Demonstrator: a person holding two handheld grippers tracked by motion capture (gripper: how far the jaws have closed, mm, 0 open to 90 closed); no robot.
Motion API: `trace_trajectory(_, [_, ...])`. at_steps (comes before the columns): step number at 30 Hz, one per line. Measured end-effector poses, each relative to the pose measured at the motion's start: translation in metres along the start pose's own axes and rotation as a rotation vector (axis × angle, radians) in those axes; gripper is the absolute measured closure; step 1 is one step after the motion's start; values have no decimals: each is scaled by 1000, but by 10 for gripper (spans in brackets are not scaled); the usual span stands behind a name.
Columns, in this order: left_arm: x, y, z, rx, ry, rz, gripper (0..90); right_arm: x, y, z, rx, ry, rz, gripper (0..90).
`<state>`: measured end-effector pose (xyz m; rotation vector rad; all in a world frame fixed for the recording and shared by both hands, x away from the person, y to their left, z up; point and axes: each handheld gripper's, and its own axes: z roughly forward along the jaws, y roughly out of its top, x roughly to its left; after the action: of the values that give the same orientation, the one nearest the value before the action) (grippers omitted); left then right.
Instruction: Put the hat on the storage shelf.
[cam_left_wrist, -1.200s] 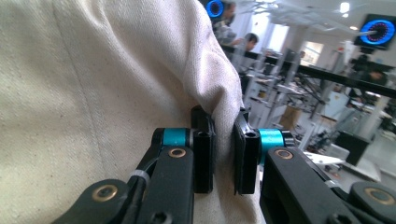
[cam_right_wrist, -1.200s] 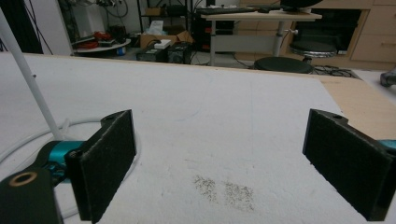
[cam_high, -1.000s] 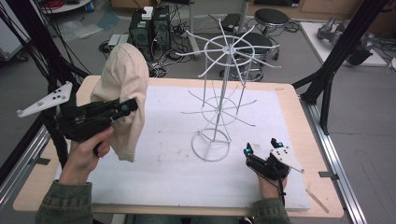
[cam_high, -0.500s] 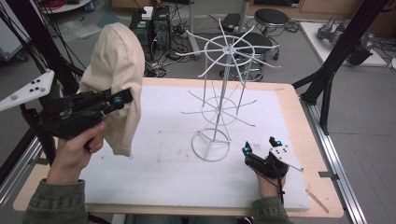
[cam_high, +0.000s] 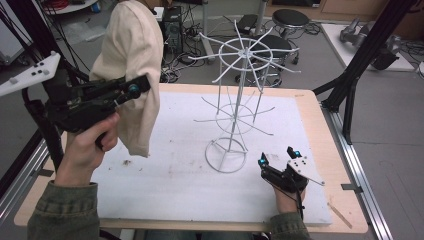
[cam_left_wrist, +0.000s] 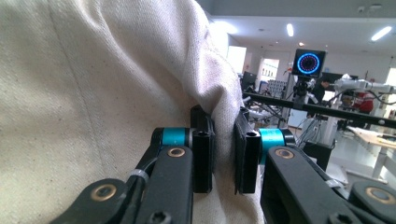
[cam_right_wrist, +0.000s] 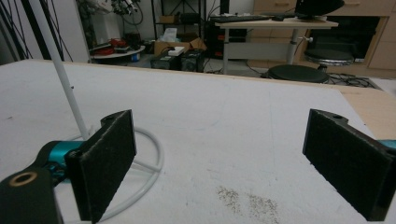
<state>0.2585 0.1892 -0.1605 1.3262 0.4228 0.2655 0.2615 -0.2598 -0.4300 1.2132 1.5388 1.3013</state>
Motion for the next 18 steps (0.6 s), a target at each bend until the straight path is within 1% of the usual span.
trace_trajectory(3, [2,5,11,4,-8,9,805,0,0,0,1,3,8,87])
trace_trajectory(5, [3,7,18,2,-17,10,805,-1,0,0,-4,0,4,88])
trace_trajectory(7, [4,8,29,11,-33,5,805,-2,1,0,-3,-3,11,87])
trace_trajectory(9, [5,8,39,23,-50,4,805,-3,1,1,-4,-4,8,87])
trace_trajectory(12, [8,6,56,48,-77,13,805,-3,1,0,-5,-5,3,87])
trace_trajectory(13, [9,4,63,52,-92,14,804,-3,1,0,-4,-3,3,87])
trace_trajectory(15, [10,2,72,50,-115,6,802,-2,0,-1,-1,-2,9,87])
trace_trajectory(16, [11,1,75,47,-128,2,802,-3,0,-1,-4,-3,0,87])
trace_trajectory(18, [10,-2,81,48,-141,1,801,-3,0,-1,-4,-2,-1,87])
